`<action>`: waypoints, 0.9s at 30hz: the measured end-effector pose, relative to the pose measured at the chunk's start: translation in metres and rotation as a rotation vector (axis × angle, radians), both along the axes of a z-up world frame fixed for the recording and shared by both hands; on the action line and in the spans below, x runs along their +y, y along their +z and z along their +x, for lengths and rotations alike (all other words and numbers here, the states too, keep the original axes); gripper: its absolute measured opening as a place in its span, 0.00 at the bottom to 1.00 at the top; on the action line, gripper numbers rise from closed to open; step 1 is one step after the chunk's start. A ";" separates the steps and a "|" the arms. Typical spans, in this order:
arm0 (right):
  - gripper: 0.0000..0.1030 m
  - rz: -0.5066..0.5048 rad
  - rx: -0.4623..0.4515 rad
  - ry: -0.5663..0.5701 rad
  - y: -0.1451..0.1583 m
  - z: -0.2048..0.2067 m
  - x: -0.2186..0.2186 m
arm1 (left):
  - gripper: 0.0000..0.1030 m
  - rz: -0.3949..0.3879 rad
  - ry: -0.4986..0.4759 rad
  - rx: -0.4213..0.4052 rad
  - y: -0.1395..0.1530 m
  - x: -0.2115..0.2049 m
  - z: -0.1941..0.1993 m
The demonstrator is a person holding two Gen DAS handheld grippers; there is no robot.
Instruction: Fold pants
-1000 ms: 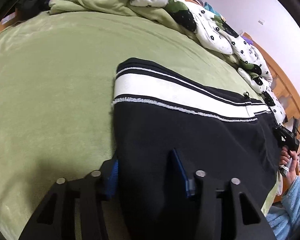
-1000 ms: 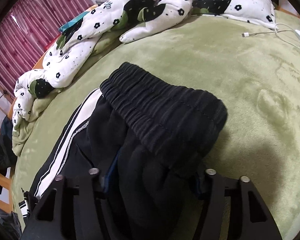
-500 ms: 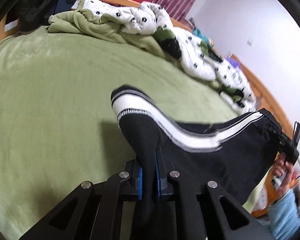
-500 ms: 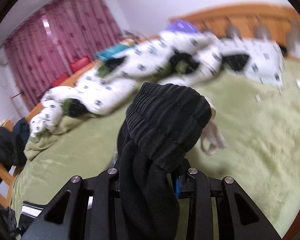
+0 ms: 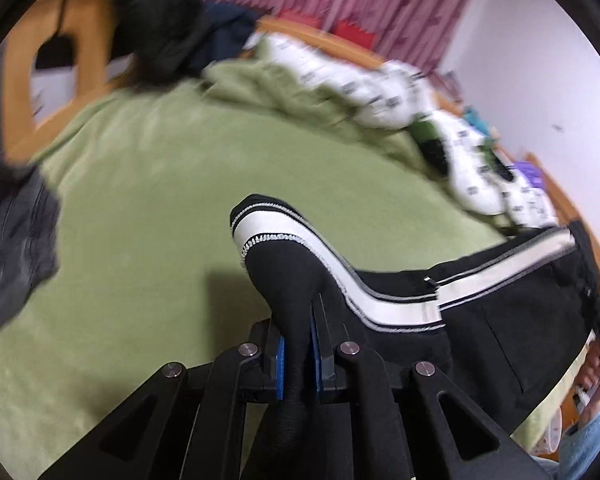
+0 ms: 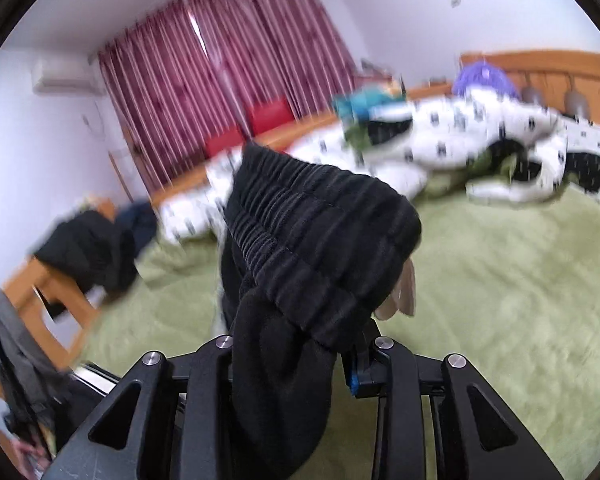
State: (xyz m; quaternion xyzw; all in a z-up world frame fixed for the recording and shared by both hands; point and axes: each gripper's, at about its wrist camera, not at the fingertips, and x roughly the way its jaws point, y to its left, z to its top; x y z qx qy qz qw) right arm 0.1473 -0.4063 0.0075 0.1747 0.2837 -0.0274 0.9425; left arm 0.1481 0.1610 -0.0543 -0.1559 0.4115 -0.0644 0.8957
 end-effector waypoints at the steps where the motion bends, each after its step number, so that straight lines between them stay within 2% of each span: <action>1: 0.30 -0.008 0.053 -0.026 -0.025 0.008 -0.006 | 0.10 -0.004 0.016 0.030 -0.014 0.007 0.002; 4: 0.30 -0.023 0.192 -0.101 -0.084 0.025 -0.036 | 0.12 -0.016 0.065 0.120 -0.057 0.023 0.009; 6: 0.30 0.033 0.249 -0.133 -0.116 0.029 -0.060 | 0.19 -0.002 0.058 0.161 -0.067 0.025 0.014; 7: 0.32 0.052 0.255 -0.133 -0.121 0.030 -0.064 | 0.20 0.011 0.050 0.154 -0.068 0.025 0.014; 9: 0.34 0.023 0.262 -0.132 -0.127 0.032 -0.064 | 0.33 0.059 0.053 0.140 -0.069 0.021 0.012; 11: 0.37 -0.070 0.281 -0.127 -0.130 0.032 -0.054 | 0.34 0.135 0.058 0.139 -0.069 0.016 0.012; 14: 0.50 -0.092 0.363 -0.114 -0.138 0.034 -0.054 | 0.34 0.164 0.047 0.134 -0.064 0.009 0.006; 17: 0.52 -0.052 0.388 -0.116 -0.133 0.020 -0.059 | 0.34 0.189 0.053 0.117 -0.057 0.011 -0.009; 18: 0.52 -0.060 0.384 -0.128 -0.126 0.010 -0.059 | 0.37 0.192 0.049 0.105 -0.052 0.010 -0.018; 21: 0.52 -0.136 0.352 -0.151 -0.100 -0.020 -0.046 | 0.57 0.169 0.018 0.047 -0.039 0.007 -0.044; 24: 0.52 -0.201 0.276 -0.144 -0.072 -0.051 -0.017 | 0.57 0.157 0.008 0.020 -0.035 0.007 -0.065; 27: 0.52 -0.194 0.242 -0.079 -0.057 -0.063 0.021 | 0.57 0.131 -0.005 0.074 -0.051 0.007 -0.082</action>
